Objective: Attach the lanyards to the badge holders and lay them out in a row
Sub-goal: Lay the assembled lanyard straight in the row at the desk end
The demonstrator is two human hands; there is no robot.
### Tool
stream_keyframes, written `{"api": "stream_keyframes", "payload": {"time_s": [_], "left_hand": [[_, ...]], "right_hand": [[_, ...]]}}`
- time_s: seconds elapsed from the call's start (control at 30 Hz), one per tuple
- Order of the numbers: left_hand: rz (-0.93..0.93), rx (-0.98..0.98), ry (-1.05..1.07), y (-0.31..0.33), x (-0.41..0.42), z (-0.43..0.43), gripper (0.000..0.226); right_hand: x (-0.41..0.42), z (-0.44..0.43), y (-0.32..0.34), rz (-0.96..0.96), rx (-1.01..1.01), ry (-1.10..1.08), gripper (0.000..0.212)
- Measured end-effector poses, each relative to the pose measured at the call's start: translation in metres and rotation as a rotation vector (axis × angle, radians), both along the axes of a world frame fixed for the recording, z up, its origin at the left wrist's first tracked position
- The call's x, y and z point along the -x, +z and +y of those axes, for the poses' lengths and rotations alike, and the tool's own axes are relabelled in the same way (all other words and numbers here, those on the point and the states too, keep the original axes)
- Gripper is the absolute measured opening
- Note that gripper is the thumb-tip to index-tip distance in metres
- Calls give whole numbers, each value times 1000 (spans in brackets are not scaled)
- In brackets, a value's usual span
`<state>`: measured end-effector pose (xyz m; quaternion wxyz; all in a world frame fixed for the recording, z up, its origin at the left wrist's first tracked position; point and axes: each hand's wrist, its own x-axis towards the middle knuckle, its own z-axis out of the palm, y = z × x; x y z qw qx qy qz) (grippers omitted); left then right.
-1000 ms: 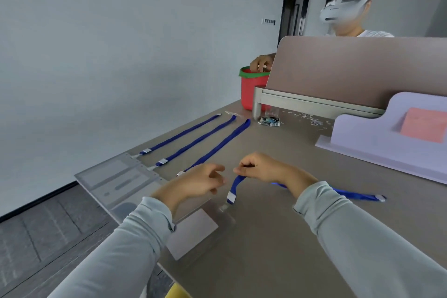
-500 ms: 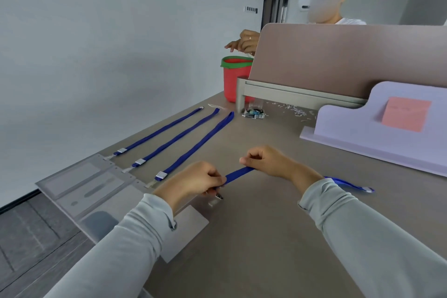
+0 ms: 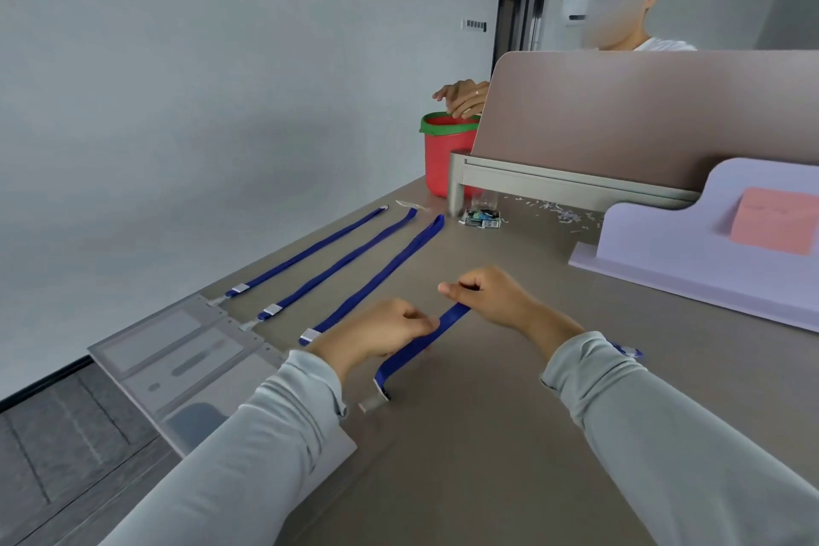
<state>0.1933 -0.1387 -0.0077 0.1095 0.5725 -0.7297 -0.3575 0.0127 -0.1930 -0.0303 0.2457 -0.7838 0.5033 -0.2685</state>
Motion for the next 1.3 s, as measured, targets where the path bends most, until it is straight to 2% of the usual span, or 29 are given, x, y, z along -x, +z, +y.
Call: {"api": "stream_keyframes", "payload": {"time_s": [0.13,0.27,0.4,0.5,0.6,0.77,0.87,0.97,1.03,1.1,1.17,1.3], "left_hand": [[94,-65,-37,3,21,-12,21],[55,-44,-35,5,22,-29,17],[79,-99,21,7,10,-46,16],[130,-153,84,7,6,-55,17],[208,-166,150,5,4,-62,18],[229,-204,145,2,-1,-67,17],[231,-212,124,0,-3,-70,16],[230,-202,106,-1,-3,-71,16],[175,-180,94,-2,-1,-72,15],[86,-135,85,-5,1,-72,13],[37,-104,71,-8,2,-73,20],[-14,-96,44,-10,2,-74,26]], "right_hand": [[12,-4,7,14,0,-23,54],[36,-13,13,16,-22,-80,51],[60,-27,14,-2,-41,-145,37],[67,-39,14,-18,-15,-128,18],[66,-54,18,27,14,-90,14],[60,-86,30,157,321,-244,22],[51,-95,40,116,419,-342,27],[43,-98,35,39,516,-331,33],[40,-101,18,60,471,-292,36],[40,-102,-2,110,338,-291,36],[41,-103,-17,131,258,-307,34],[38,-103,-9,-9,304,-346,38]]}}
